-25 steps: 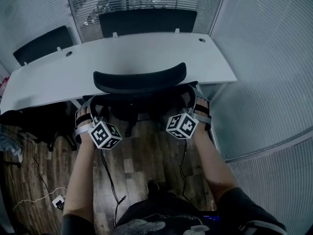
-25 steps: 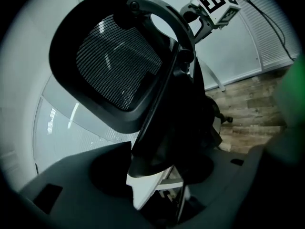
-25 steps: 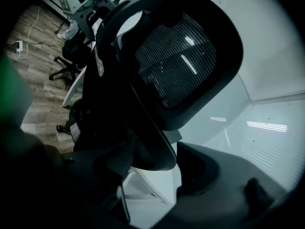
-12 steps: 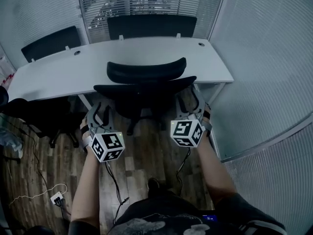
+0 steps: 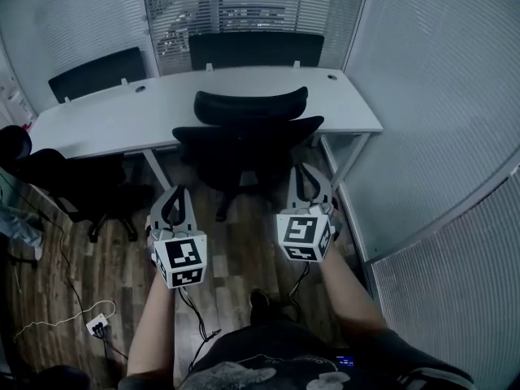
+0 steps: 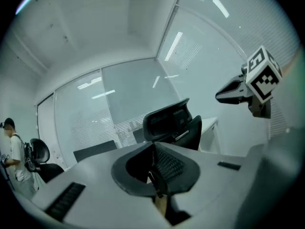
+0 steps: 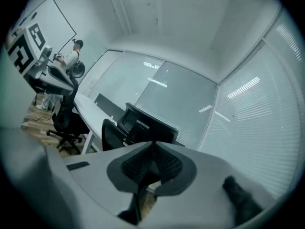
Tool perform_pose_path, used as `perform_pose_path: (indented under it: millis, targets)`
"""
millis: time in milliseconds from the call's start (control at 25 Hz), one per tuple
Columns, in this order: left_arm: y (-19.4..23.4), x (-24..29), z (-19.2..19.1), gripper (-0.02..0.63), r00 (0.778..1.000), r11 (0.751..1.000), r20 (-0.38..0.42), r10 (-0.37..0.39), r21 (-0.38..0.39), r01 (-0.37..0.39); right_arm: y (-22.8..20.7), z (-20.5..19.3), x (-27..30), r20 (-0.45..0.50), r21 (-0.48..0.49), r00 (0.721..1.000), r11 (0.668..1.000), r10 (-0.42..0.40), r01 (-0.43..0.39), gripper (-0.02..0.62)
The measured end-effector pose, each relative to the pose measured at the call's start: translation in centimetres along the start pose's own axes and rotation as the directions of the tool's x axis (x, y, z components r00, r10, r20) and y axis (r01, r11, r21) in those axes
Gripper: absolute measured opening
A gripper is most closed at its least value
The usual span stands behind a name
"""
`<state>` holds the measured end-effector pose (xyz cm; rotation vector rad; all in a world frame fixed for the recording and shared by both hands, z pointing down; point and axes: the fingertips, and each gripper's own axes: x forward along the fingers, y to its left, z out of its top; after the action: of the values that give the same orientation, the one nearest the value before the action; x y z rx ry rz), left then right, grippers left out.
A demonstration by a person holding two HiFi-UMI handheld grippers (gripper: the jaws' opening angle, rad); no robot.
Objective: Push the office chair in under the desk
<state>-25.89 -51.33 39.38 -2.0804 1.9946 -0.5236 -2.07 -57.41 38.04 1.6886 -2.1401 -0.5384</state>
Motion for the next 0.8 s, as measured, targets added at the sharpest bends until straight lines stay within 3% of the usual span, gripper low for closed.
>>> perform_pose_path:
  millis: [400,800]
  targets:
    - [-0.5,-9.9,-0.9,0.017,1.0,0.999,0.011,-0.012,-0.039,0.012,4.0,0.4,-10.3,-0.024,0.06,0.997,0.996,0.075,-0.074,0.028]
    - [-1.7,-17.9,-3.1,0.015,0.999,0.995,-0.011,-0.046,-0.084,0.045,8.0,-0.5,-18.5,-0.093,0.037,0.989,0.993,0.118,-0.115,0.028]
